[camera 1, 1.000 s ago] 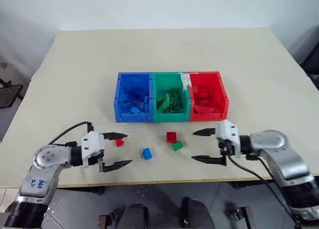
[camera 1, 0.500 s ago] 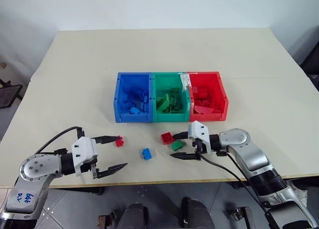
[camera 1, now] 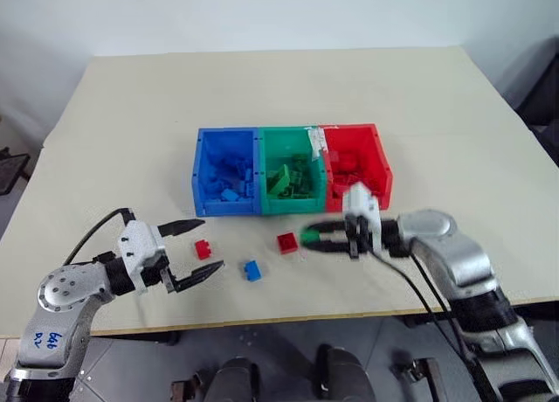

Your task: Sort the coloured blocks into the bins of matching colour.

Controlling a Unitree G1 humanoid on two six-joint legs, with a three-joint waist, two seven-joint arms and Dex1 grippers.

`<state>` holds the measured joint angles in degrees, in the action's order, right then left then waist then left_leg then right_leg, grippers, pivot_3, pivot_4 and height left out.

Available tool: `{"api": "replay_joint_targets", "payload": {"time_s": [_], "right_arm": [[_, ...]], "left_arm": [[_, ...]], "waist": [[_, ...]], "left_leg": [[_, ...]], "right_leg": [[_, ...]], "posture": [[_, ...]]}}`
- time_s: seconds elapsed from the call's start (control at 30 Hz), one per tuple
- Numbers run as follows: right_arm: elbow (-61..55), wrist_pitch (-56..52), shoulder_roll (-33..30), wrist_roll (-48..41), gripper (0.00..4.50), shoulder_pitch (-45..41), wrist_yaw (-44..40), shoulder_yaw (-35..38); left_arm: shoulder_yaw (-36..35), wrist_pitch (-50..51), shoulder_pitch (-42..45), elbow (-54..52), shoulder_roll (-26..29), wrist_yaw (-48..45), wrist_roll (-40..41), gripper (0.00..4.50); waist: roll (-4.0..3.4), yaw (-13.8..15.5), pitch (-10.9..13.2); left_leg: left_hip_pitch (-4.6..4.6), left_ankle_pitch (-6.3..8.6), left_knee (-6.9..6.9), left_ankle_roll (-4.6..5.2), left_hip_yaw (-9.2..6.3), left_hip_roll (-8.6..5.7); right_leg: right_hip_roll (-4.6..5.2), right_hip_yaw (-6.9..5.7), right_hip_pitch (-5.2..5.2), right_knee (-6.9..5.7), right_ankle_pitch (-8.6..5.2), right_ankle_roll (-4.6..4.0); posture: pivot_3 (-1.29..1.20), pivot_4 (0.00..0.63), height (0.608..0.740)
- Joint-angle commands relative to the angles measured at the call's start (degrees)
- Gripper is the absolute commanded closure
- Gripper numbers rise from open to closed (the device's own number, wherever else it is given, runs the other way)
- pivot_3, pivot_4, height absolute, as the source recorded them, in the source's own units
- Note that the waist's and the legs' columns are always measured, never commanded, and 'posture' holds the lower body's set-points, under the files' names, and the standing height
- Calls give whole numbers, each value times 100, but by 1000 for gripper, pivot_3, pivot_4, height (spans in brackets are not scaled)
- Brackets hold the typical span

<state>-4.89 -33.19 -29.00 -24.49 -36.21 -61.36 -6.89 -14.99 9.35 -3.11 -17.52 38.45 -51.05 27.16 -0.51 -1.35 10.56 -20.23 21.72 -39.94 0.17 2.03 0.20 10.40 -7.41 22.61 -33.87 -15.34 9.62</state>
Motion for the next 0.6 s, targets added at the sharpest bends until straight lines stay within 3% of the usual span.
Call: {"api": "replay_joint_targets", "payload": {"time_s": [0.03,0.17,0.33,0.47,0.6], "right_arm": [[460,41,284,194,3244,-631,630,159],[1499,636,512,698,3244,-1247,910,33],[2176,1105,703,890,1649,-1585,892,53],[1843,1277,554,841,188,-1363,722,139],[1047,1660,352,373,41,-834,246,473]], "left_arm": [[-318,112,-107,-112,-17,120,232,0],[-304,94,-104,-110,-37,163,169,0],[-267,122,-127,-224,-72,252,146,0],[-250,102,-117,-204,-49,225,136,0],[-167,130,111,-49,-5,155,142,0]], "waist": [[0,-15,0],[2,1,-1],[1,-43,0],[1,-43,0],[1,2,0]], "left_leg": [[0,1,0,-2,-2,0],[-4,7,3,-1,-4,-5],[-6,9,8,2,-1,-6],[-5,9,12,1,1,-1],[-7,9,10,1,-1,-3]], "right_leg": [[-1,-2,0,0,0,0],[1,-10,0,2,0,0],[1,-14,5,5,0,1],[-1,-16,7,4,0,1],[1,-16,5,6,0,2]], "posture": [[0,150,740],[0,150,740],[0,150,740],[0,150,740],[0,150,740]]}}
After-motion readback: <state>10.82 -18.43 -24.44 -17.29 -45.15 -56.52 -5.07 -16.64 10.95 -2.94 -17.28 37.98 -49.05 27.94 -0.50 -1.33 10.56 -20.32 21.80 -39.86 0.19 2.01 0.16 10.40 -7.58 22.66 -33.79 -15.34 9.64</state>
